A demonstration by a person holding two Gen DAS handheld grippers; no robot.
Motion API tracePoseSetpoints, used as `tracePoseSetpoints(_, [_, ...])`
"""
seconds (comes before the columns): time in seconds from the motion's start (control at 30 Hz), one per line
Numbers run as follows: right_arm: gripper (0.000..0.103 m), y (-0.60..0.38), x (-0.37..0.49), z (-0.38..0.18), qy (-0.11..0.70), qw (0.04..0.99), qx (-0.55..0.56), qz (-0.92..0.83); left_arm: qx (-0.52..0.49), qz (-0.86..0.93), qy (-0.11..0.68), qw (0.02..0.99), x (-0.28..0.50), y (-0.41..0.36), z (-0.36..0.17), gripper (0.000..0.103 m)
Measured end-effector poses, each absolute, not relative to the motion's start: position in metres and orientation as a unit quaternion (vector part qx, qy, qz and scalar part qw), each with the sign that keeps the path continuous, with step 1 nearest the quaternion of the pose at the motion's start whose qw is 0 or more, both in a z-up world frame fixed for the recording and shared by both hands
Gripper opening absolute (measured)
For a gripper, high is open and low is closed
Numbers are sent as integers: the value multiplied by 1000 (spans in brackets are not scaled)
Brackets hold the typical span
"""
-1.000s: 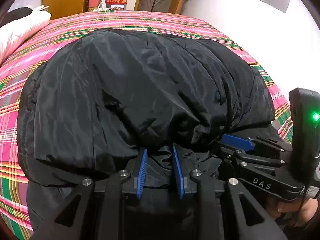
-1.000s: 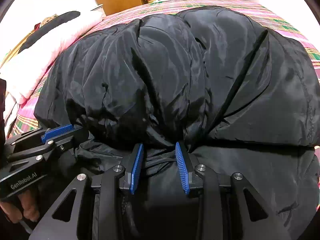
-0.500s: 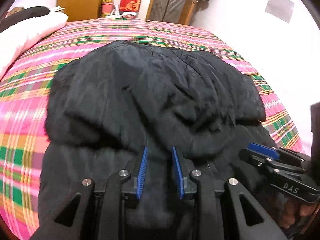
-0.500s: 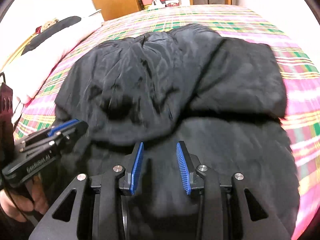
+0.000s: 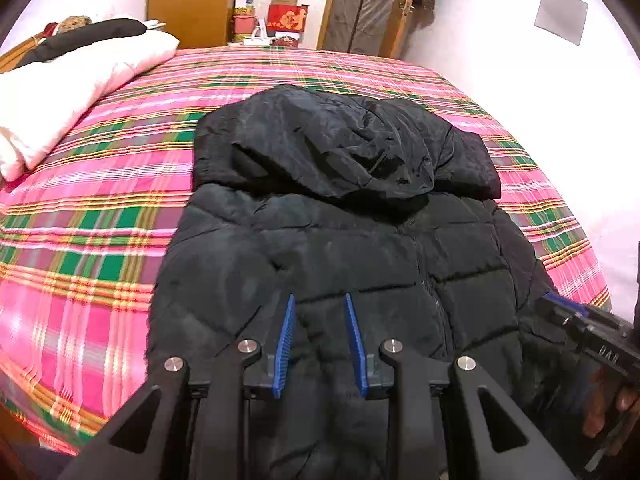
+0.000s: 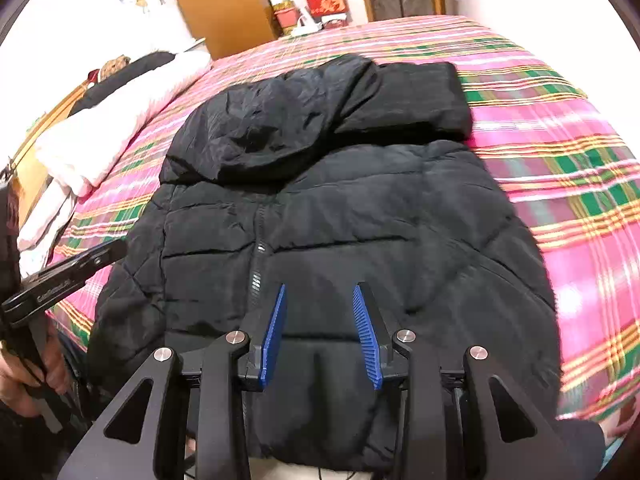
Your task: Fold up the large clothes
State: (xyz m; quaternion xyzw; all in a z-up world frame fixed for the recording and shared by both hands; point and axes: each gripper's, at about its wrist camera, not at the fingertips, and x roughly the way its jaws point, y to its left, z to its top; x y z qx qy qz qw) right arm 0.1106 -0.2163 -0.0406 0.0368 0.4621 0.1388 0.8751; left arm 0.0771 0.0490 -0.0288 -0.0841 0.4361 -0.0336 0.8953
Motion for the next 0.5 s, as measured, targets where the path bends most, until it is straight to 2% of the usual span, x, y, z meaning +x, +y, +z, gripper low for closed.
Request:
tracePoseSetpoints(0.03, [49,-223,109,-39,460,877,42,135,-84,-31,435,896,73,50,-28,28])
tracePoseSetpoints(0.1, [53,-231,108,-35,457,878,52,129,-86,-23,435,896,66,53,-27,28])
tracePoseSetpoints(0.3, [53,-263,110,-35,458,880,81,98,-94,7,443,891,52,73,-34,29])
tracePoseSetpoints(0.4, [53,-277,114,-36,460,880,86,83,-102,23,448,888,50,87,-41,35])
tracePoseSetpoints(0.5, [53,-300,120,-44,474,874,95,58,-112,40,459,880,49,103,-53,37])
